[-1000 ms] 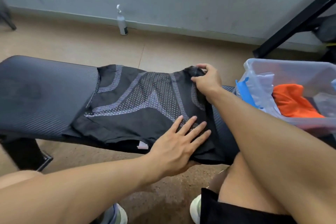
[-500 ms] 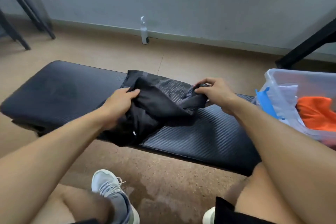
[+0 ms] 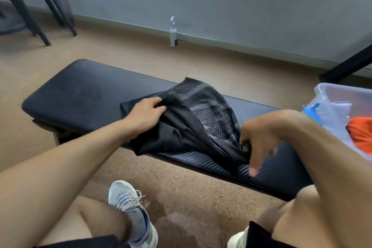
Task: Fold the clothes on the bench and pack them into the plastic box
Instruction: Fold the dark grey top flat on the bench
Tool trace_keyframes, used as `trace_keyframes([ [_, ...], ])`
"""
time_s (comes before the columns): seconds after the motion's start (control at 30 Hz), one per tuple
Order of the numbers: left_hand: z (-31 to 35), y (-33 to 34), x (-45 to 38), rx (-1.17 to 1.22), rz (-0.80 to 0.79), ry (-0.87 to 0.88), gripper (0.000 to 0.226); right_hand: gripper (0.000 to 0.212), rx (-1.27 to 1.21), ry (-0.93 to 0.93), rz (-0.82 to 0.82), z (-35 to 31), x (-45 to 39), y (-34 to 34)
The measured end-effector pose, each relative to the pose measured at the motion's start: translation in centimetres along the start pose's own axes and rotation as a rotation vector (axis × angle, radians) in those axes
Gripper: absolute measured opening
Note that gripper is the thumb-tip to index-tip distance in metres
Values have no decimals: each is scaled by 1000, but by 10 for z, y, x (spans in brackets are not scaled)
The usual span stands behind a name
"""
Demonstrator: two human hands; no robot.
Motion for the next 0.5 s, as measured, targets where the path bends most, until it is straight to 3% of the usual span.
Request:
trace_keyframes([
  [0.07,19,13,-3,41,-89,125,24,53,188,-113,48,-15,15,10],
  [0.23,15,26,-5,377,-353,83,23,41,-29,-336,-2,-36,33,8],
  [0.37,-1,24,1,703,-459,-82,27,14,-243,-404,352,-24,26,-40],
  [0.43,-2,18,6,739,-463,-83,21,17,-451,-424,498,-15,27,-62],
  [0.5,-2,5,4,785,-361,-72,19,16,-648,-421,614,-2,25,-78],
])
Point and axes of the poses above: each hand's wrist, its own x-axis away from the middle knuckle, its own y-axis out of the palm, z = x × y, the point moved 8 cm from there along -x, towards the middle knuckle, and after that the axes turned 14 degrees about -x, right-handed, at the moved point
